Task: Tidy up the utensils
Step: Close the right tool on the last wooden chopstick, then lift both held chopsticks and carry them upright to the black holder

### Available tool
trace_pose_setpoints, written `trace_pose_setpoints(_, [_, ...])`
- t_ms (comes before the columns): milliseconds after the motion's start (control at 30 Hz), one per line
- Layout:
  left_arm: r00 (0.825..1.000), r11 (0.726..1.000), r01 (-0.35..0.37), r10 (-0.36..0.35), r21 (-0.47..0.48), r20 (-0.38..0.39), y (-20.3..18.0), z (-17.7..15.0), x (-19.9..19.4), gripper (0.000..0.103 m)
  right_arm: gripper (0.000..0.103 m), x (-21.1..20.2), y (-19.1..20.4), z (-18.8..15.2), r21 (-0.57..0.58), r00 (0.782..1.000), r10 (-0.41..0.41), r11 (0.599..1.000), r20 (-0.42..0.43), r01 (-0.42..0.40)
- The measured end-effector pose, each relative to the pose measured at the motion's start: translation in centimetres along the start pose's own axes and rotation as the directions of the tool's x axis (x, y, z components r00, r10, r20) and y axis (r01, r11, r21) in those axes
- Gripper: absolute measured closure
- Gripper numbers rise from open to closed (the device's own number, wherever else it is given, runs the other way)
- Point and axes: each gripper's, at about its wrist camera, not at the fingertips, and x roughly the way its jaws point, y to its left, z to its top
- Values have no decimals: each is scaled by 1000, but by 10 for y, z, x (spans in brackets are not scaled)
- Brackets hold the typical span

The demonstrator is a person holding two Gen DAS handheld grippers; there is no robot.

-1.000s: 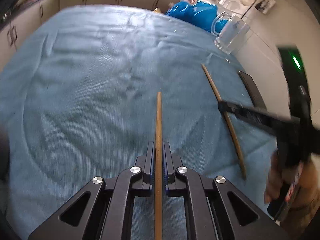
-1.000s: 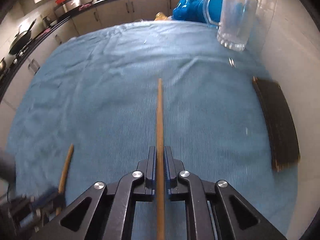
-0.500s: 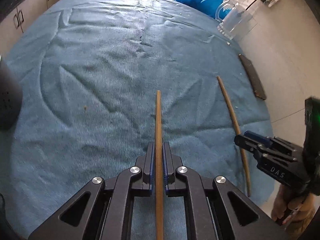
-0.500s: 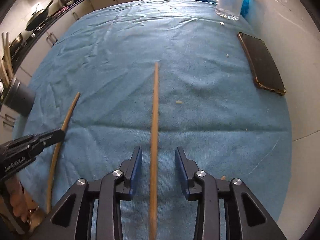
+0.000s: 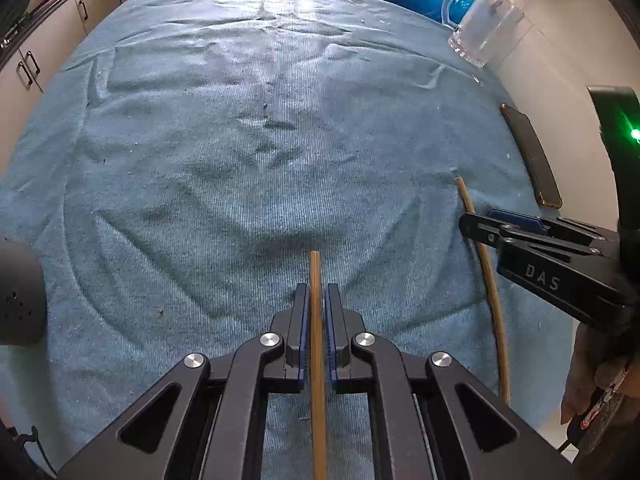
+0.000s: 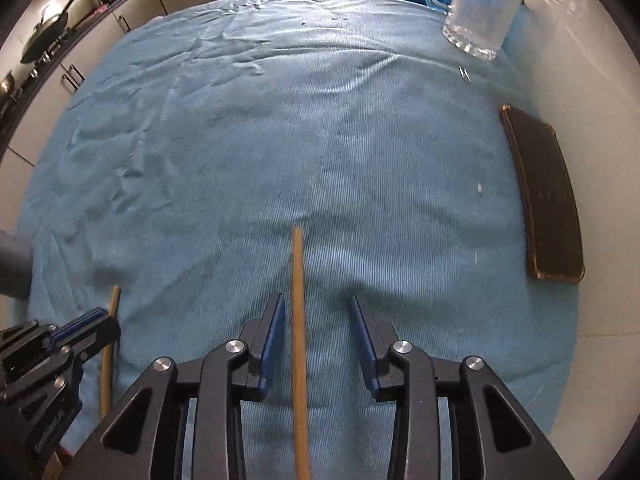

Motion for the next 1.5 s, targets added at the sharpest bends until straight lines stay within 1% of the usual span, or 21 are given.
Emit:
trace_pose_setpoints(67, [1000,1000,-3,3,6,10,-2,1,1,96,71,1,4,5,-8,1000,-5,1000,-8,5])
trace_pose_setpoints(133, [1000,1000,-4,4,19,20,-5,2,2,96,80,1,8,5,-26,1000,0,1000,-12,0])
trace_pose_setpoints(200, [1000,999,4,-5,40,27,-7,1,2,91,88,-1,13,2,-58,1000,5,998,0,-5])
trace_pose_setpoints(267, [1000,998,0,-2,70,30,-9,-1,1,92,95,-2,19,0,-83,1000,11,996,23,-9])
trace_pose_setpoints(300, [1000,997,2,-5,82,30,-9,-2,1,98,96,-3,20,-2,-83,999,15,996,35,-12])
trace_pose_setpoints(367, [999,998,34,-36,55,35,-5,-5,-1,98,96,-4,20,-7,-69,998,19,998,61,-15])
trace_pose_setpoints(467, [995,998,59,-60,23,80,5,-13,-15,98,97,-14,15,-19,-32,991,60,998,121,-56])
trace_pose_setpoints(500, [991,997,76,-78,21,110,8,-18,-24,98,97,-19,15,-22,-28,987,77,997,144,-73])
trace_pose_setpoints(600, [977,993,114,-115,17,179,10,-28,-48,98,97,-43,10,-41,-5,960,143,989,240,-146])
trace_pose_setpoints(667, [964,992,126,-129,26,232,10,-37,-66,98,97,-62,12,-57,-1,935,166,985,312,-174])
trace_pose_setpoints(733, [945,990,133,-140,44,296,7,-48,-85,98,97,-80,14,-74,4,909,188,979,371,-204])
trace_pose_setpoints(767, [936,990,132,-141,50,321,6,-51,-94,98,97,-87,14,-76,4,896,191,978,401,-210])
trace_pose_setpoints(800, [927,990,132,-144,57,347,5,-55,-102,98,97,-94,16,-80,2,883,197,976,427,-218])
trace_pose_setpoints(833, [912,989,133,-148,67,381,3,-61,-113,98,97,-102,16,-87,-2,868,206,973,452,-230])
trace_pose_setpoints(900, [893,988,128,-150,81,424,1,-71,-127,98,97,-116,19,-99,-13,840,220,969,495,-246])
trace_pose_setpoints(933, [879,988,124,-152,91,453,0,-77,-136,98,97,-123,21,-105,-18,827,226,967,515,-253])
trace_pose_setpoints(1067, [840,988,116,-154,104,521,-1,-91,-159,98,97,-143,34,-124,-33,780,231,965,581,-261])
trace_pose_setpoints(1133, [818,988,112,-151,105,555,1,-100,-170,98,97,-149,36,-133,-36,761,236,962,604,-270])
trace_pose_setpoints(1200, [800,988,113,-151,103,580,8,-108,-181,98,97,-156,40,-142,-35,740,229,963,633,-267])
trace_pose_setpoints(1300, [777,989,113,-150,98,612,13,-119,-195,98,97,-165,40,-147,-39,710,212,967,672,-252])
trace_pose_setpoints(1500, [723,991,100,-130,84,679,27,-139,-226,98,97,-185,47,-156,-59,652,205,969,730,-239])
